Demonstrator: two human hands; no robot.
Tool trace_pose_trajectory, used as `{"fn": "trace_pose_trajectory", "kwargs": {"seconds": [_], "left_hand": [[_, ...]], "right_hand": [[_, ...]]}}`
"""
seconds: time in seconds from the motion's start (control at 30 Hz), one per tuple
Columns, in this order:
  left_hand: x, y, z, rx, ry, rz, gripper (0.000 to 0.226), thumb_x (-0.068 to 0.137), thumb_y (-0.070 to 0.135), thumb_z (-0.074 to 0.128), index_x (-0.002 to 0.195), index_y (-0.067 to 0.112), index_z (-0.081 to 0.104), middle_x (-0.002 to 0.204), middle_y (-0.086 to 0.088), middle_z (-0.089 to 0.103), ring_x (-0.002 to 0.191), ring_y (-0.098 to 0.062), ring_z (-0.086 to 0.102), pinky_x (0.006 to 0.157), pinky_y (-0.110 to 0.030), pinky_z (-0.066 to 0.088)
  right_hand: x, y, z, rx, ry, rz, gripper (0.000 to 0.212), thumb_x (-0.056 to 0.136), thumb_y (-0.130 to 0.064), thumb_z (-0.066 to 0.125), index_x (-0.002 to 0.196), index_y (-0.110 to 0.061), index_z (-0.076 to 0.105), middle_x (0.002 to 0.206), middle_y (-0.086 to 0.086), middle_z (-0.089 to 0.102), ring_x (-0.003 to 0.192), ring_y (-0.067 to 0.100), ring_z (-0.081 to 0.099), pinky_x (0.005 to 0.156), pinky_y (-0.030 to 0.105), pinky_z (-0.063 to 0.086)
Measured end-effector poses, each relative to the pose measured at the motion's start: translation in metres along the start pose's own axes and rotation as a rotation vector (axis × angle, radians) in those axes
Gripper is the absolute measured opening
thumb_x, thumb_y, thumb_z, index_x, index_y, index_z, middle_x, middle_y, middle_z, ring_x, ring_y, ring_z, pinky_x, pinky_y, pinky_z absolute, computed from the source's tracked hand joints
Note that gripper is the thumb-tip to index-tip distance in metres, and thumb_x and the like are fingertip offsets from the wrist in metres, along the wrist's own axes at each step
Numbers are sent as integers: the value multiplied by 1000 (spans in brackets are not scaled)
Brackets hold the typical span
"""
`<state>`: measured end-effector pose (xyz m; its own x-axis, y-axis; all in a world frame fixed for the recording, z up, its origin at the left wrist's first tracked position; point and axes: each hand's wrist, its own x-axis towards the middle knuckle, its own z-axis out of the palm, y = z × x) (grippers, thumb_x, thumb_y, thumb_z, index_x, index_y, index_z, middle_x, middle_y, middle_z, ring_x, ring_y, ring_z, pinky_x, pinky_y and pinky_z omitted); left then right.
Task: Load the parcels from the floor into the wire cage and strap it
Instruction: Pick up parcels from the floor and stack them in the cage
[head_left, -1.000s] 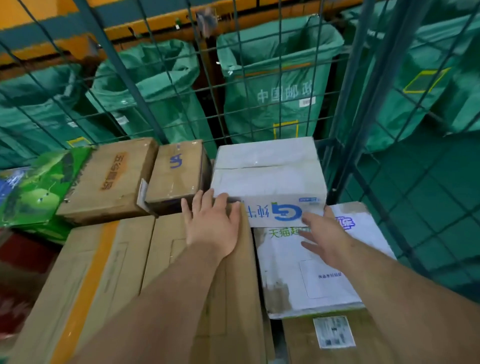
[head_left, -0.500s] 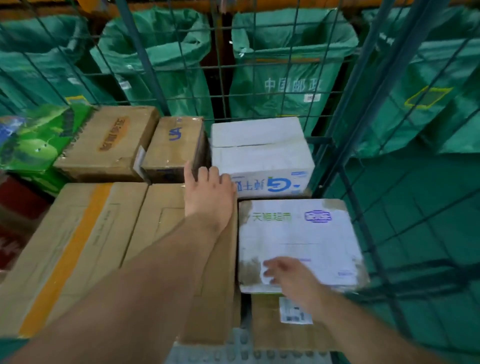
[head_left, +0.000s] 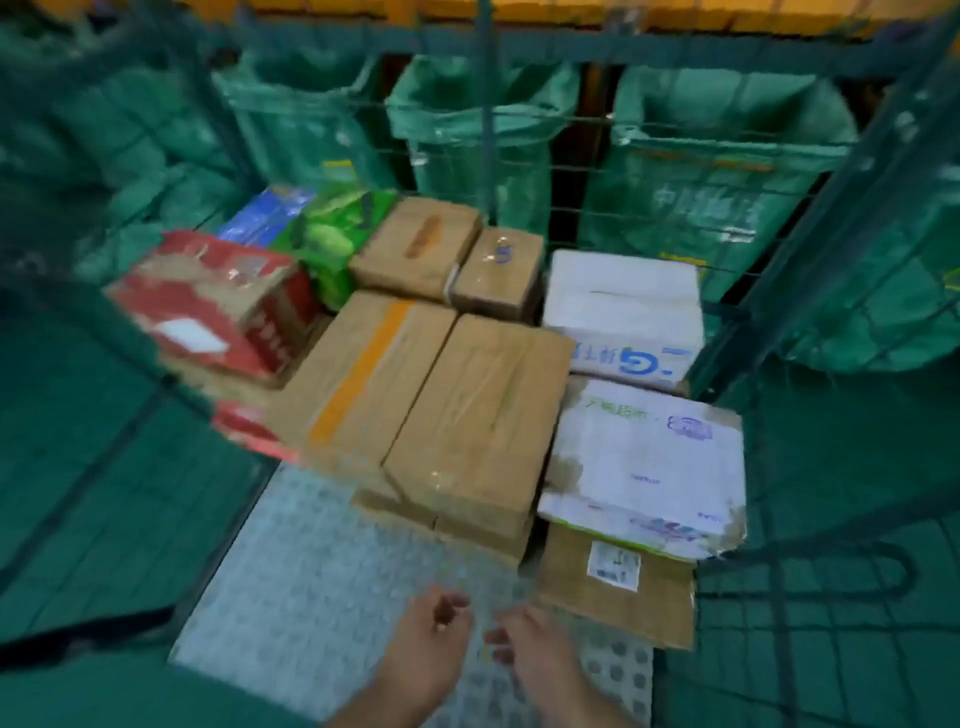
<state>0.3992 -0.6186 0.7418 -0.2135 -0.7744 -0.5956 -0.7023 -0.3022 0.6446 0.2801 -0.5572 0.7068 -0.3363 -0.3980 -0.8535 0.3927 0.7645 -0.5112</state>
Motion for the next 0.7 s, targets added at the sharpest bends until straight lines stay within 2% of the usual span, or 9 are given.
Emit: {"fn": "trace_pose_trajectory", "kwargs": {"seconds": [0.07,0.13,0.27,0.37,0.53,0.63,0.7], "left_hand": [[-21,-22,-24,58,-55,-35,13,101,23,60,89,20,65,81,0,67,77,-16,62,71,-24,49],[-38,-47,-49,42,-34,-42,17,101,27,59,92,15,67,85,-6,70,84,-22,66,77,-30,51],[-71,-98,-105,-140,76,-72,12,96,28,61,94,19,68,88,-2,73,85,-23,70,81,-33,55],[-102,-156,-146,-250,165,-132,15,94,35,61,96,23,70,94,1,73,89,-20,70,84,-35,56],[-178,-288,-205,-409,307,-293,13,96,30,59,89,22,67,85,1,70,74,-16,62,65,-27,49],[-234,-374,-237,-509,364,-422,11,95,31,59,88,25,65,92,-4,74,74,-17,63,71,-34,55],[-279,-435,-255,-594,460,-520,10,96,30,59,90,25,66,94,-2,73,78,-17,64,74,-31,54]], "right_hand": [[-29,7,22,-61,-71,-41,14,103,-17,55,96,-12,67,78,6,72,62,15,60,41,19,36],[-55,17,45,-143,-128,-53,19,104,-20,52,105,-12,69,85,5,73,66,14,60,51,23,38],[-99,31,105,-331,-254,-113,19,103,-26,54,107,-15,69,100,8,76,80,18,64,64,29,40],[-116,54,167,-466,-361,-138,21,102,-27,54,111,-15,69,99,5,76,82,17,65,66,29,41],[-172,116,287,-782,-565,-190,18,104,-26,52,109,-15,65,99,4,70,83,16,61,67,28,41],[-212,161,352,-921,-666,-180,19,104,-28,51,111,-18,65,99,1,72,86,17,63,71,30,42],[-240,200,400,-1029,-731,-179,17,104,-29,52,108,-20,65,97,0,73,84,17,63,72,30,43]]}}
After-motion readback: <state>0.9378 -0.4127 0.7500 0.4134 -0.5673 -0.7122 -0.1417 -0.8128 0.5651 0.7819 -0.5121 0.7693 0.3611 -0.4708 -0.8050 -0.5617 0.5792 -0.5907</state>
